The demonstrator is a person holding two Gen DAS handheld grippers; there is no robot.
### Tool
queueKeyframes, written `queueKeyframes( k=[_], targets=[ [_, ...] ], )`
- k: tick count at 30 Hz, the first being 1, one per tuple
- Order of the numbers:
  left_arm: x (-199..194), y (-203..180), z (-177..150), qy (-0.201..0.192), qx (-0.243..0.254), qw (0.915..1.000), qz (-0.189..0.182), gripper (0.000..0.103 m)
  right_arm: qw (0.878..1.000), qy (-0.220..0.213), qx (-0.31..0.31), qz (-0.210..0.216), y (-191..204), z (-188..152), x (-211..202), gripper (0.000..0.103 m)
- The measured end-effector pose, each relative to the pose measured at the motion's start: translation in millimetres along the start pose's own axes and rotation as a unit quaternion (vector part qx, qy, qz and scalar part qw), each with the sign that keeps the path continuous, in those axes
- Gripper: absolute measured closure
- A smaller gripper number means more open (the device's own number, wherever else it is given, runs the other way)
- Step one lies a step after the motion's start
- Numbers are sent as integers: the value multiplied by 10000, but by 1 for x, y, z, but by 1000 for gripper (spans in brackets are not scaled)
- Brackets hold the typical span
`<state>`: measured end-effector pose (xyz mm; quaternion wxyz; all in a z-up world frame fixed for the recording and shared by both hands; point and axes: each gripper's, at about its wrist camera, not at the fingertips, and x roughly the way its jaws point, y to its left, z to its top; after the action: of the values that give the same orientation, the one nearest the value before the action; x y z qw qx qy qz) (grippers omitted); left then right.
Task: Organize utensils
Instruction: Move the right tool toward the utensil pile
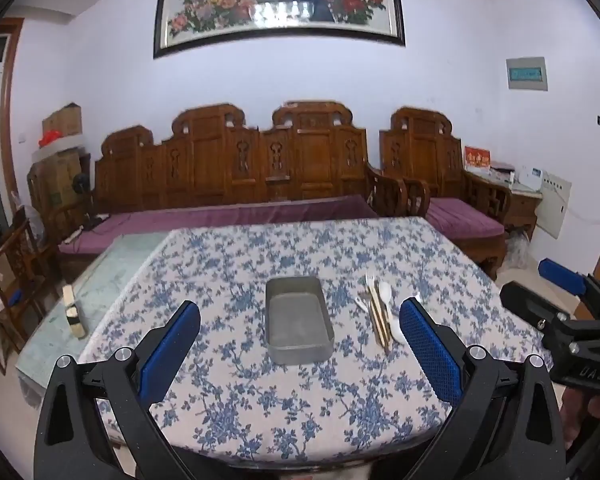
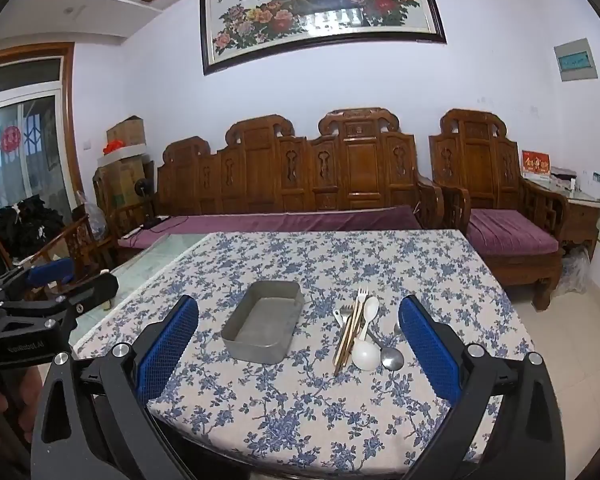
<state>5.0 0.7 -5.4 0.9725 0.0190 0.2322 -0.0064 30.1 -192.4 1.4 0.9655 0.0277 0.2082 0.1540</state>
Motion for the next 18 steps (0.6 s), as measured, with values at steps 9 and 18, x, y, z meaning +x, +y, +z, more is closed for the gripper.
queueKeyframes(
  k=[9,18],
  targets=[
    [42,1,-12,422,51,9990,-100,6,9992,332,-126,163,-18,-13,39,7],
    [84,5,-19,678,9,9973,-300,6,9952,801,-460,334,-36,-18,92,23]
  ],
)
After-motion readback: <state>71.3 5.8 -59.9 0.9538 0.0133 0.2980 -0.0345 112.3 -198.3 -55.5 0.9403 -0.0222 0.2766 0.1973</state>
